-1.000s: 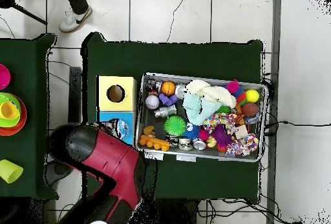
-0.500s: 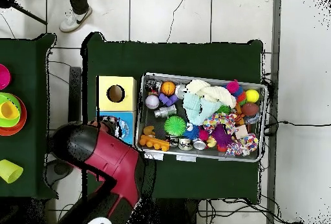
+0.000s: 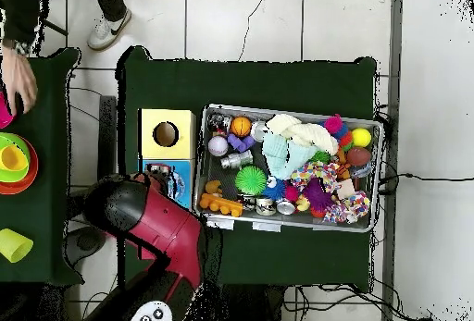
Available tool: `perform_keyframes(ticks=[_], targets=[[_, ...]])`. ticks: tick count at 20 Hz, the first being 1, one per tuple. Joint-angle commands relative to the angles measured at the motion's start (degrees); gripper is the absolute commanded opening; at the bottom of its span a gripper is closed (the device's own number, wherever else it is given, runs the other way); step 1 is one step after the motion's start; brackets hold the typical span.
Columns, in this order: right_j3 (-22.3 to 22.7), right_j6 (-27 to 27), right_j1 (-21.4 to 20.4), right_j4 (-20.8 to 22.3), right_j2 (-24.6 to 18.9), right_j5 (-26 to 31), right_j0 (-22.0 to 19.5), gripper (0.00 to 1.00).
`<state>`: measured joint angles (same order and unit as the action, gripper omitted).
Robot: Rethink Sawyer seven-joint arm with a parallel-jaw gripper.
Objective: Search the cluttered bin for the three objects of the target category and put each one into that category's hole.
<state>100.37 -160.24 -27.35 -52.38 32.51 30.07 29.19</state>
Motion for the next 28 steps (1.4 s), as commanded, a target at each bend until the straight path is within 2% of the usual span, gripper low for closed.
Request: perform_keyframes(ticks=[1,8,18,21,24,28], targets=[[6.2,-7.3,3.2,-4.2,-14.2,-10.6,-4.6,0.0],[7.9,-6.0,3.2,-2.7,-20.6,-18.6,-8.9,0.0],[7.4,-6.0,3.8,0.0,-20.8,-19.2,-10.1,0.0],[6.4,-6.5,3.6,1.0,-17.7,-14.6,-8.6,0.0],[4.8,-8.3,2.1,4.4,-11.8,-4.8,-6.1,0.0],[3.8,-10.5,-1.6,9.1,-6.6,5.8,-4.5,0.0]])
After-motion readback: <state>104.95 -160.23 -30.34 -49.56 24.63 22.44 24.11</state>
